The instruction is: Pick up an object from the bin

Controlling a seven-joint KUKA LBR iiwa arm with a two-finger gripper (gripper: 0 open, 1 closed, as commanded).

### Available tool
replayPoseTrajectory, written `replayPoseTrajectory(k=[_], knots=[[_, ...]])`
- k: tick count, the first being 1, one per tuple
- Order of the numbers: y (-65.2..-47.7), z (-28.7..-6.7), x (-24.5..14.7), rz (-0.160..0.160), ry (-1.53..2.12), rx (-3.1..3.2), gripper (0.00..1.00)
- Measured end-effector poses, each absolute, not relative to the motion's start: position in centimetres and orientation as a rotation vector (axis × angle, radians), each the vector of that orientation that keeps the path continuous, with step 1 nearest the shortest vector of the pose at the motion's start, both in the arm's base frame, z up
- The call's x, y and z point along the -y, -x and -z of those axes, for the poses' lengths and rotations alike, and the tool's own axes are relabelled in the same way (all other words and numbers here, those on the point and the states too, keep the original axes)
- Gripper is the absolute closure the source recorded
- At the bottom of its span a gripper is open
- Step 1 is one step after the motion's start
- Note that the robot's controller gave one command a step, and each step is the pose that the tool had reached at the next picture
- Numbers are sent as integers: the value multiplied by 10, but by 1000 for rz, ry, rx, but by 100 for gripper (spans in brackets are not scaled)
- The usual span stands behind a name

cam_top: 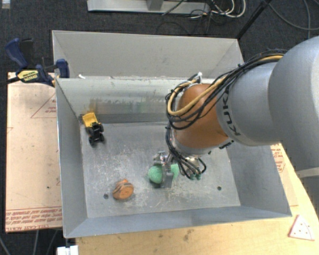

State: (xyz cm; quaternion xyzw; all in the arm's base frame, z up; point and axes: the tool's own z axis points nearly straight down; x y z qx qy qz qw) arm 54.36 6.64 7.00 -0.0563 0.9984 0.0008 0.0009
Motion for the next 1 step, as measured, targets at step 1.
replayPoseTrajectory(k=[1], knots=[[-577, -269, -79, -2, 162, -3130, 100]])
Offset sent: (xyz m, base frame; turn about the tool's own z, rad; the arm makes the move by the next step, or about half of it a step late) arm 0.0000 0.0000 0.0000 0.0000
